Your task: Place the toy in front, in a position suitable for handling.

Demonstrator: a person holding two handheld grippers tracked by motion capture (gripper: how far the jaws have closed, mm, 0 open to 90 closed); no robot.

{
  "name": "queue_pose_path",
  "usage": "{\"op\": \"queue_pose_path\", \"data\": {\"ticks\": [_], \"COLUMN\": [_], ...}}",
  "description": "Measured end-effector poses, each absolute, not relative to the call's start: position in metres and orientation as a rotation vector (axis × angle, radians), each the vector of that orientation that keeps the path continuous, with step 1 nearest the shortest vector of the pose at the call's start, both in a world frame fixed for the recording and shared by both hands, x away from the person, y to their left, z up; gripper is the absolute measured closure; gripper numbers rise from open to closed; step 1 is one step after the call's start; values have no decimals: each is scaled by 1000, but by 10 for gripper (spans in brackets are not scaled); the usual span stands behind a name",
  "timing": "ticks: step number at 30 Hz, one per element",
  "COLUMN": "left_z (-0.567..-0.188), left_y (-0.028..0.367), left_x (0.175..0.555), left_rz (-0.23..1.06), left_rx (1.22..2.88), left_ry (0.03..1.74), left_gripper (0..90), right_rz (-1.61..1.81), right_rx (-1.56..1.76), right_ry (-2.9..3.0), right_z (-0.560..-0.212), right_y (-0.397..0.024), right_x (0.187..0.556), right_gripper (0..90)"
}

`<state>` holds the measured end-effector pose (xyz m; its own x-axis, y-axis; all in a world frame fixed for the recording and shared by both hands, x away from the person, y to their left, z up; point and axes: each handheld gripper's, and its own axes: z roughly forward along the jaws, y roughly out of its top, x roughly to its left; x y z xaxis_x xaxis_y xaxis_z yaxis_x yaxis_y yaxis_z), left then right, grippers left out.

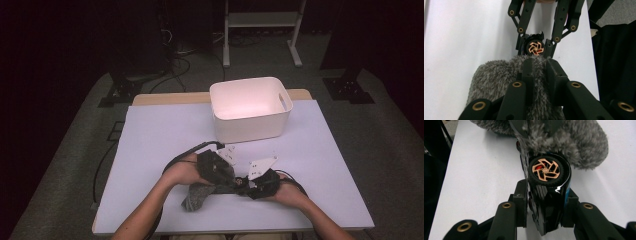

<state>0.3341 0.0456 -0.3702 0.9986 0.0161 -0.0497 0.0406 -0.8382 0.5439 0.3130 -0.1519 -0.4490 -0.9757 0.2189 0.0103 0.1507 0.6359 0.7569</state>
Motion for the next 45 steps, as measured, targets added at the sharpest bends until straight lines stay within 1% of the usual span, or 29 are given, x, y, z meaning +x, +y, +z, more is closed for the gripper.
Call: {"op": "queue_pose_path", "data": {"ticks": [4, 7, 14, 16, 18, 19, 23, 25, 27, 31, 33, 35, 38, 40, 42, 45], "left_z": [-367, -364, -367, -368, -368, -368, -368, -368, -367, -358, -351, -351, -363, -372, -373, -372], "left_y": [52, 63, 97, 99, 99, 99, 99, 99, 99, 91, 86, 81, 76, 77, 78, 76], "left_x": [331, 332, 335, 334, 334, 334, 334, 334, 334, 331, 329, 327, 328, 328, 327, 325], "left_rz": [-14, 26, -2, -21, -18, -17, -8, -10, -31, -68, -95, -92, -87, -112, -123, -97], "left_rx": [2568, 2590, 2538, 2527, 2524, 2525, 2523, 2509, 2489, 2435, 2410, 2417, 2482, 2484, 2478, 2501], "left_ry": [60, 94, 188, 187, 184, 183, 176, 184, 183, 141, 97, 84, 94, 107, 101, 81], "left_gripper": [837, 843, 839, 839, 839, 839, 839, 843, 848, 850, 849, 849, 848, 846, 845, 843], "right_rz": [1249, 1237, 1221, 1220, 1217, 1218, 1235, 1251, 1253, 1251, 1260, 1261, 1248, 1264, 1294, 1332], "right_rx": [315, 299, 285, 288, 290, 288, 284, 288, 288, 272, 275, 277, 282, 284, 286, 277], "right_ry": [2767, 2767, 2765, 2770, 2758, 2755, 2746, 2738, 2734, 2749, 2755, 2753, 2736, 2732, 2705, 2674], "right_z": [-451, -451, -452, -451, -450, -449, -446, -445, -444, -444, -444, -444, -444, -443, -439, -431], "right_y": [-152, -152, -150, -148, -147, -146, -144, -144, -143, -142, -142, -142, -143, -144, -146, -149], "right_x": [314, 314, 314, 314, 314, 314, 313, 313, 313, 314, 313, 313, 313, 313, 313, 313], "right_gripper": [640, 640, 635, 619, 577, 573, 506, 506, 563, 605, 609, 606, 570, 517, 473, 434]}}
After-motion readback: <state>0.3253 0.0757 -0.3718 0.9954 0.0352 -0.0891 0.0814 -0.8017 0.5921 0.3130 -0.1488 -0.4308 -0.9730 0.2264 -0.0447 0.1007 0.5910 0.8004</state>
